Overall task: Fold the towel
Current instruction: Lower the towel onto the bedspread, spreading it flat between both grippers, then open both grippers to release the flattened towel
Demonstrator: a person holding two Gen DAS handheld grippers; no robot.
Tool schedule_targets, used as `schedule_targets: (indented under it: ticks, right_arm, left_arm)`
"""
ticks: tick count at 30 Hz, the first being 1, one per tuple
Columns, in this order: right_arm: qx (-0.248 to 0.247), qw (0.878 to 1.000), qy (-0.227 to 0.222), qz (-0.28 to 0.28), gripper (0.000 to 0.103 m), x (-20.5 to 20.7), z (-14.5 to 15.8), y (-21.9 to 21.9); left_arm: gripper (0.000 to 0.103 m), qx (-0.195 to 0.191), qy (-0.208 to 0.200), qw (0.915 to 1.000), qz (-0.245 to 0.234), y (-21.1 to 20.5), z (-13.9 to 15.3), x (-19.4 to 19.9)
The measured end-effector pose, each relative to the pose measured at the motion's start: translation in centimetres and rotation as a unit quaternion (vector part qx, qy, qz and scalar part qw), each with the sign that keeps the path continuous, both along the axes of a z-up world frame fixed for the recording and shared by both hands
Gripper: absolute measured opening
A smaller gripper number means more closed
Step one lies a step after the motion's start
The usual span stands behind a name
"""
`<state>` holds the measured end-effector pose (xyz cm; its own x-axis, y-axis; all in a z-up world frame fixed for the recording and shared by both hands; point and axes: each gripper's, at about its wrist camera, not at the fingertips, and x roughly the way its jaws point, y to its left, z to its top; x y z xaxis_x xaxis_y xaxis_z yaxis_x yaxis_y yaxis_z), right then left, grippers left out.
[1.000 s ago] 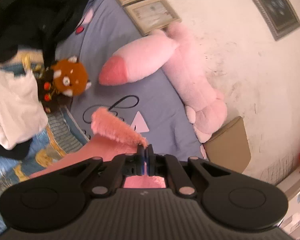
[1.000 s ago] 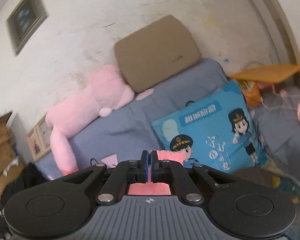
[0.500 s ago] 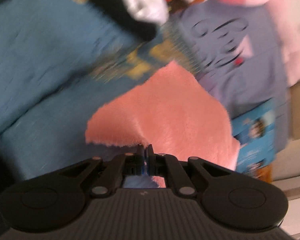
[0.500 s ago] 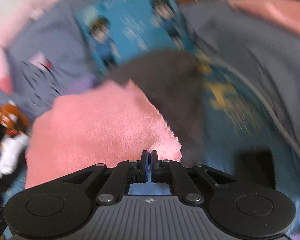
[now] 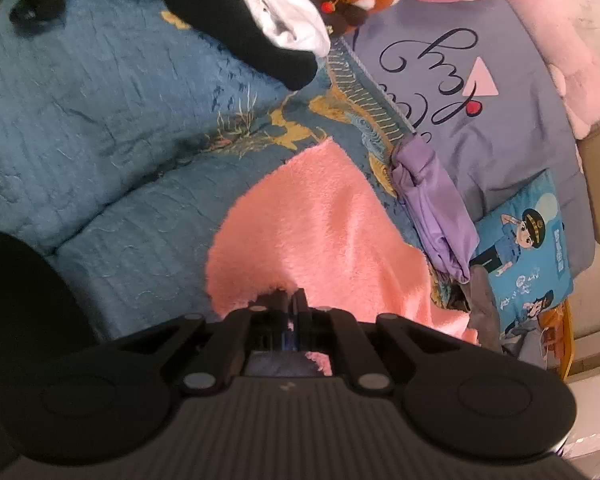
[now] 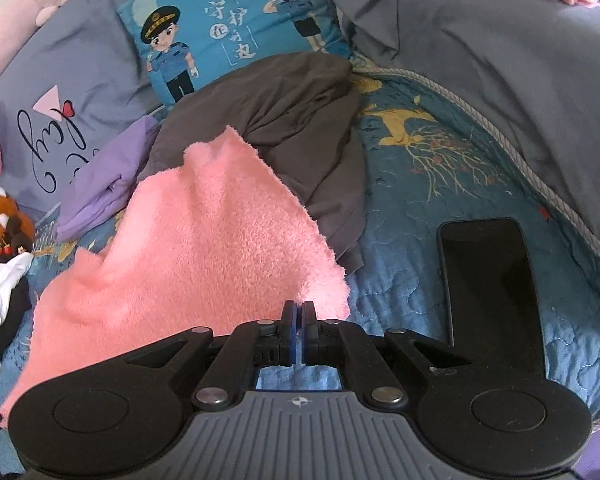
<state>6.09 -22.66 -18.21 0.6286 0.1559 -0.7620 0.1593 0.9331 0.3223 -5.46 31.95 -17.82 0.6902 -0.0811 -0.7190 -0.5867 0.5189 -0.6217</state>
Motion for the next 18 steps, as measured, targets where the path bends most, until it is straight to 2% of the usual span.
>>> schedule_targets:
  ticks: [3, 8, 11, 16, 18]
  right_arm:
    - [-0.002, 1.000, -0.002, -0.003, 0.002, -0.5, 0.2, -0.1]
    - [-0.013, 1.000, 0.001, -0.012, 0.002, -1.3, 0.1, -0.7]
    - [-0.037, 0.999, 0.009, -0.030, 0.002, -1.6, -0.2, -1.4]
    - [0.001, 0.999, 0.023, -0.048, 0.002, -2.1, -1.3, -2.9]
    - [0.008, 0.998, 0.024, -0.050, 0.002, -2.3, -1.6, -2.9]
  left_arm:
    - [0.003, 0.004, 0.017, 0.9998, -0.003, -0.1, 0.1, -0.8]
    - [0.003, -0.003, 0.060, 0.9982, -0.005, 0.1, -1.7, -1.2]
    - [0.004, 0.028, 0.079, 0.9964, -0.011, -0.4, -2.1, -1.1]
    - [0.004, 0.036, 0.096, 0.9946, -0.016, -0.5, -2.4, -1.5]
    - [0.004, 0.053, 0.106, 0.9927, -0.022, -0.8, -2.1, -1.5]
